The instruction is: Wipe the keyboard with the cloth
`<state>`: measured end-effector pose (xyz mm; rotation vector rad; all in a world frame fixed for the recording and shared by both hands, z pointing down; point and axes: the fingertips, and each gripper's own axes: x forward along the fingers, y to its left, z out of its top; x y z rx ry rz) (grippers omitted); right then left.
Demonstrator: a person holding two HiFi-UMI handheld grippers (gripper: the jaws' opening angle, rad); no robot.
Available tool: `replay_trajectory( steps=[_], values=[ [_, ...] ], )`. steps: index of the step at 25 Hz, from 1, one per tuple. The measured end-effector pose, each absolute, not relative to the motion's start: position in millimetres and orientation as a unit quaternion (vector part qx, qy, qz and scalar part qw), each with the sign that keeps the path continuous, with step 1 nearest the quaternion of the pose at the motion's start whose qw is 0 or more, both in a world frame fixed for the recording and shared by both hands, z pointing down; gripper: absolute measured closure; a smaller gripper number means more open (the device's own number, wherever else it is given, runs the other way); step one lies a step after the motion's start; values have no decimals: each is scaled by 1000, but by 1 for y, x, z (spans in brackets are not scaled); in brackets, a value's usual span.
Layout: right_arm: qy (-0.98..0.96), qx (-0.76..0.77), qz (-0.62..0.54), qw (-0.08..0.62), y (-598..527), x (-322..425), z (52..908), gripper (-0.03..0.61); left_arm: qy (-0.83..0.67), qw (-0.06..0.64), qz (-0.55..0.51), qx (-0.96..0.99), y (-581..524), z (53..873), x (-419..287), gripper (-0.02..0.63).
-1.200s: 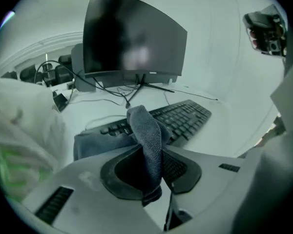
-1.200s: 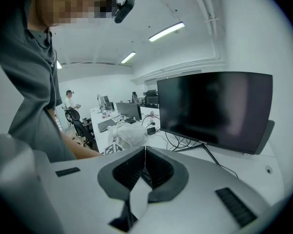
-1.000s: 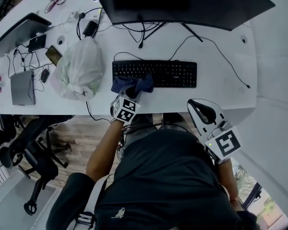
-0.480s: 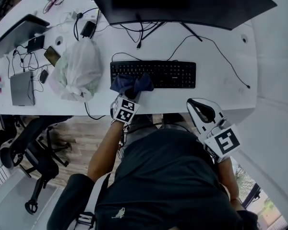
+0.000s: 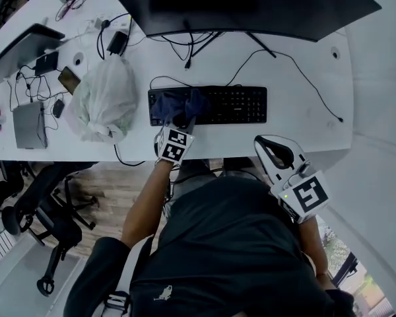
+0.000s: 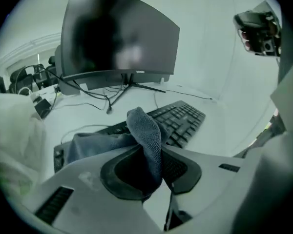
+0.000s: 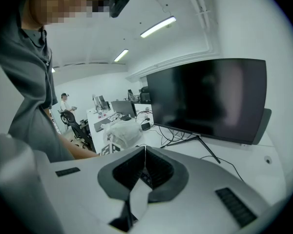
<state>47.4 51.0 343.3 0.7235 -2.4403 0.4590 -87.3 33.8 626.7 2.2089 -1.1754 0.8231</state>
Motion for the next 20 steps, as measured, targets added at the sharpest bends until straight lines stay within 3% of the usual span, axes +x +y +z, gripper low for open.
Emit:
replay_trajectory(
  steps=[3,7,10,17,20],
  values=[
    [-899,284,184,277,42,57,348,569,-391,257,313,827,58,623,-61,538],
    [-906,269,180,272,38,49,346,569,-413,195,310,834,-17,592,-68,538],
    [-912,258,177,267,39,42,345,569,-398,222,330,827,-45,604,-75,538],
    [-900,282,194,270,24,65,353,569,-326,237,361,841,66,626,-32,538],
    [-905,270,199,262,25,63,357,569,-333,206,358,848,45,615,-34,538]
  ],
)
